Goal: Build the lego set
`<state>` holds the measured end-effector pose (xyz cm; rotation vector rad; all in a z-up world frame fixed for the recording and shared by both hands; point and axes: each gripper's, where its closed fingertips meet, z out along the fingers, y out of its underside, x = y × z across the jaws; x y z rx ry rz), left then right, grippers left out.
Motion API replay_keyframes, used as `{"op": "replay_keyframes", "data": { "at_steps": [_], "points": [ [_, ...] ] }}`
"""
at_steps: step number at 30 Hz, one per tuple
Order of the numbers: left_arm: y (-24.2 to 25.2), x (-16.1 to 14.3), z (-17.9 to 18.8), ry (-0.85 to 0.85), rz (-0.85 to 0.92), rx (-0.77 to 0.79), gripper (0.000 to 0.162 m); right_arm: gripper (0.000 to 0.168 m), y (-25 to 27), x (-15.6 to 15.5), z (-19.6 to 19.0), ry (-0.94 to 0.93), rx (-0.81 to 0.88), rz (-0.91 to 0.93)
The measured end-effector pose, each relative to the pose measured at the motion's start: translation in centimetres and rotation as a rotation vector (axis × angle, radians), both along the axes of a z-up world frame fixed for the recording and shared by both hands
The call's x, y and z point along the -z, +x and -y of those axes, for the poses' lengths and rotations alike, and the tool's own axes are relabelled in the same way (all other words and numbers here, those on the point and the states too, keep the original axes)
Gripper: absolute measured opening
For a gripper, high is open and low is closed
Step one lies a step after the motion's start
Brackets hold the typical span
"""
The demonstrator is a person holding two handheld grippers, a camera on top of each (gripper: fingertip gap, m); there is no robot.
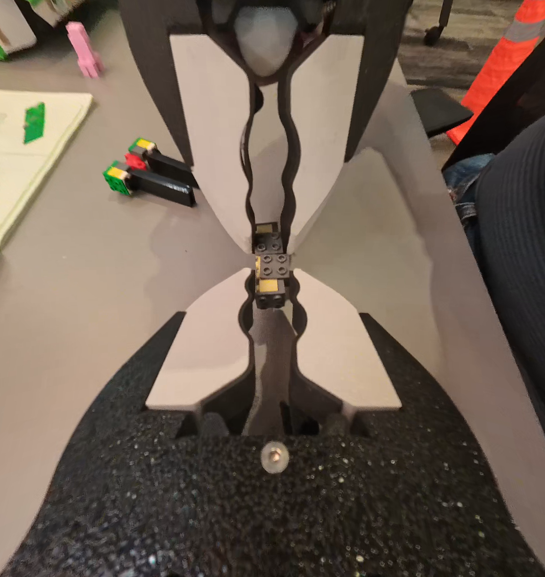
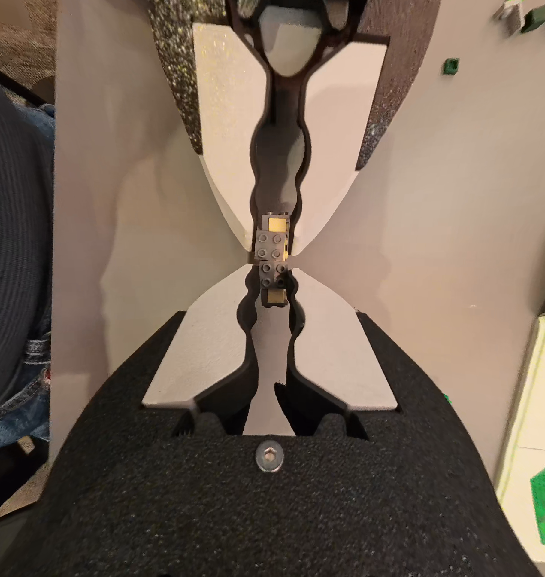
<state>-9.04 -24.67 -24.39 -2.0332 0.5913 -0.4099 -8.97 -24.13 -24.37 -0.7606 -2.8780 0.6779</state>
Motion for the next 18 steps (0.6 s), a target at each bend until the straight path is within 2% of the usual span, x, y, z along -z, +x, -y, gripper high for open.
{"op": "replay_keyframes", "data": {
  "at_steps": [13,18],
  "points": [
    [0.1,2.7,0.4,-0.146,-0.087,-0.002,0.021,0.016,0.3,2.1,0.0,0.088,0.015,-0.018],
    [0.2,2.3,0.4,-0.131,-0.069,0.007,0.025,0.016,0.3,2.2,0.0,0.094,0.020,-0.012]
  ]
}}
